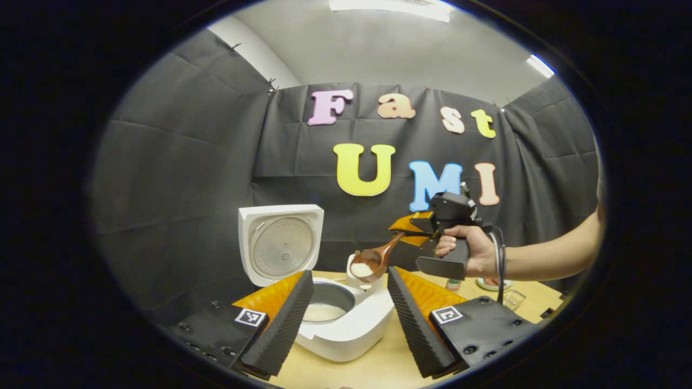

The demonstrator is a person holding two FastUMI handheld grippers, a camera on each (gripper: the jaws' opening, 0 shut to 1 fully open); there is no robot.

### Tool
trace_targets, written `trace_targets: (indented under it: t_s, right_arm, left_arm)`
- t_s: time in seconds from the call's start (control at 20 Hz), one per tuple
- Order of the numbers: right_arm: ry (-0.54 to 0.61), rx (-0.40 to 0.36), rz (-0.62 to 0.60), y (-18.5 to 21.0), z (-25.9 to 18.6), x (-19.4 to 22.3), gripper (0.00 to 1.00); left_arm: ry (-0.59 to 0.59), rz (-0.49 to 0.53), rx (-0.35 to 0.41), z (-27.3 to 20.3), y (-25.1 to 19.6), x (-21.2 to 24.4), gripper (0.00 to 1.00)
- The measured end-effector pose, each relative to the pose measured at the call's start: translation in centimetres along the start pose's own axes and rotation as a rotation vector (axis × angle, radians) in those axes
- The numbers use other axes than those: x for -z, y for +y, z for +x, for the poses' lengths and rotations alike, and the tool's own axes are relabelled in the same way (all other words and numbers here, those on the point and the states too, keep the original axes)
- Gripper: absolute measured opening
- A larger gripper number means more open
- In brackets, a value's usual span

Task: Close the left gripper, press the button to open the rice cooker; take a wooden spoon from the chopstick holder with the right hand, scoop a spoonful of rice and pour it into the rice cooker, then put the wooden spoon back into the chopstick holder.

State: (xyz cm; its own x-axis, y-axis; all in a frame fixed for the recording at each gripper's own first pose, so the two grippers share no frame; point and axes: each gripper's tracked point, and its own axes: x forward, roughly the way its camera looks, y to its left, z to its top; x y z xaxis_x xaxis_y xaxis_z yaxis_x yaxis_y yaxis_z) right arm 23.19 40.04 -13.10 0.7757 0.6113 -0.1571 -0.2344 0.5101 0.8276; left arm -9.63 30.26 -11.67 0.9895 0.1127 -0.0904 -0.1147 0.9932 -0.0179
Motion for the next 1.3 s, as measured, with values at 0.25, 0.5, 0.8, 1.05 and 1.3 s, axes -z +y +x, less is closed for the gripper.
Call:
trace_targets:
  t_s: [0.25,0.5,0.8,1.05,1.3]
  right_arm:
    - [0.056,0.011,-0.095,0.5,3.5,3.3,0.09]
    - [0.115,0.019,-0.271,1.3,7.6,6.7,0.09]
    - [0.159,0.000,-0.472,3.2,9.5,9.7,0.09]
    - [0.184,-0.043,-0.674,5.5,10.0,11.4,0.09]
    - [0.193,-0.116,-0.870,7.8,9.4,13.2,0.09]
  left_arm:
    - [0.015,0.006,-0.026,-0.8,1.7,0.7,0.96]
    - [0.030,-0.003,-0.057,-1.7,2.8,1.1,0.96]
    - [0.029,-0.025,-0.099,-2.4,3.9,0.7,0.95]
    - [0.033,-0.029,-0.118,-2.7,4.1,0.9,0.99]
    - [0.028,-0.029,-0.121,-2.9,4.3,1.1,0.93]
